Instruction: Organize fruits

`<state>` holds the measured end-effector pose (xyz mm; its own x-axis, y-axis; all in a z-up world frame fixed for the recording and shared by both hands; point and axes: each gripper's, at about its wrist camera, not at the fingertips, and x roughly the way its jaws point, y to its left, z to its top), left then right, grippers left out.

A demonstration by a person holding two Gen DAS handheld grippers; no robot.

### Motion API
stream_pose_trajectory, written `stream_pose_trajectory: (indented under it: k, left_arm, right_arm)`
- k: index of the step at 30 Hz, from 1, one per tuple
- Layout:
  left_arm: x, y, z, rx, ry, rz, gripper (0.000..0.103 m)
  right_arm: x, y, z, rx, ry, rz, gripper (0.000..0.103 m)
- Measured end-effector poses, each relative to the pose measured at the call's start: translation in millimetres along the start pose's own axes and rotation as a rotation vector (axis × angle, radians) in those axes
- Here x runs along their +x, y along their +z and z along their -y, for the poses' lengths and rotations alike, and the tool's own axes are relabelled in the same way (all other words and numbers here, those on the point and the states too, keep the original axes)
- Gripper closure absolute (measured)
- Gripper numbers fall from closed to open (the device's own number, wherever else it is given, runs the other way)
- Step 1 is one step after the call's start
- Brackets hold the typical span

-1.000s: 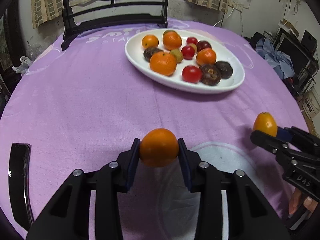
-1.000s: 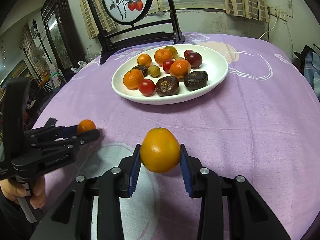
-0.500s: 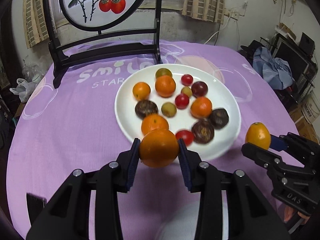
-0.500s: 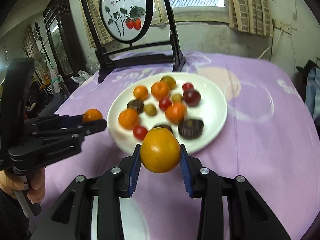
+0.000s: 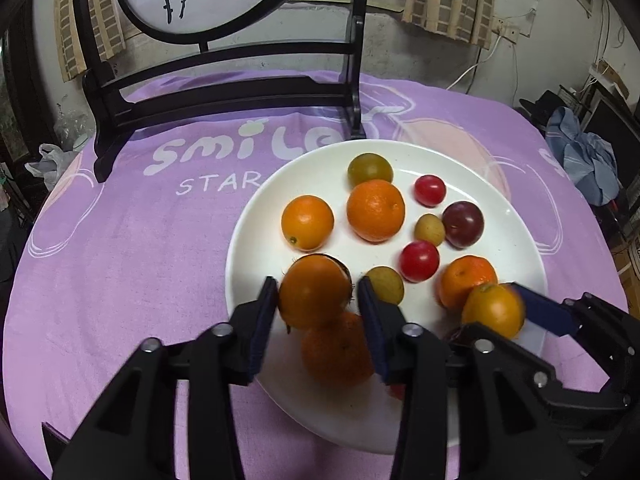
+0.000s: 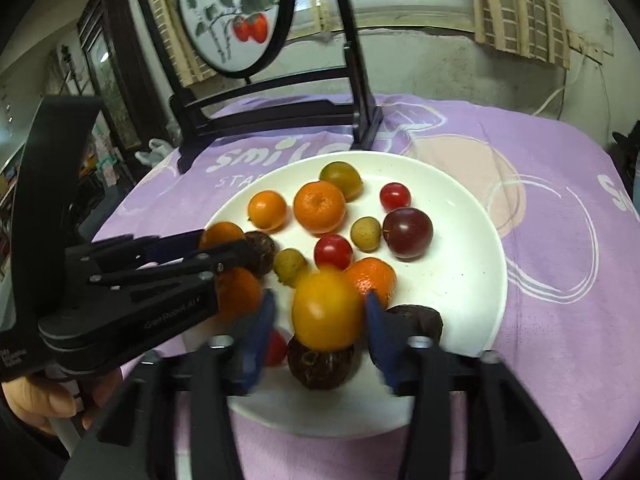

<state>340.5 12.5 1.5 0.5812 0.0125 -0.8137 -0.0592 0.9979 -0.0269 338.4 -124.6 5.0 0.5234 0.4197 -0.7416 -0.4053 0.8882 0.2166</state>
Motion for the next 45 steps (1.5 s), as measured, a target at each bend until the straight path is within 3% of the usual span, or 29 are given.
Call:
stream_pose_trajectory:
  k: [2, 4, 7, 11, 22, 27, 30, 33, 39, 45]
  left_arm:
    - [-2, -1, 0, -0.004, 0.019, 0.013, 0.041]
    - [-8, -4, 0, -0.001, 0.03, 0.033, 0.037]
    - [-17, -10, 0, -0.003, 0.038, 0.04, 0.03]
    - [-34, -26, 1, 0.003, 0.041, 0.053, 0.025]
    - [-79, -91, -5, -0.034, 0.029, 0.061, 0.02]
    - [-96, -120, -8, -0.055, 0.001, 0.055, 0.019]
    - [-103, -135, -7, -0.055, 0.008, 0.055, 0.018]
    - [-108, -146, -2, -0.021, 0.027, 0.057, 0.017]
    - [-118, -161, 8, 0.032, 0.063, 0.124, 0.004]
    - [-109, -169, 2, -0.001, 0.013, 0.066, 0.004]
  right_arm:
    - [-3, -1, 0, 0.0, 0.006, 0.009, 0.048]
    - [-7, -3, 0, -0.005, 0.014, 0.009, 0.048]
    - [-19, -10, 0, -0.012, -0.002, 0.008, 0.035]
    - [-40, -24, -1, -0.011, -0.013, 0.009, 0.034]
    - [-83, -82, -8, -0.033, -0.103, 0.007, 0.025]
    - [-96, -109, -15, -0.06, -0.176, 0.005, 0.012]
    - [-100, -123, -19, -0.064, -0.163, 0.006, 0.004]
    - [-99, -133, -23, -0.083, -0.155, -0.018, 0.003]
    - [-102, -147, -23, -0.067, -0.144, -0.023, 0.003]
    - [-101, -155, -16, -0.026, -0.12, -0.035, 0.003]
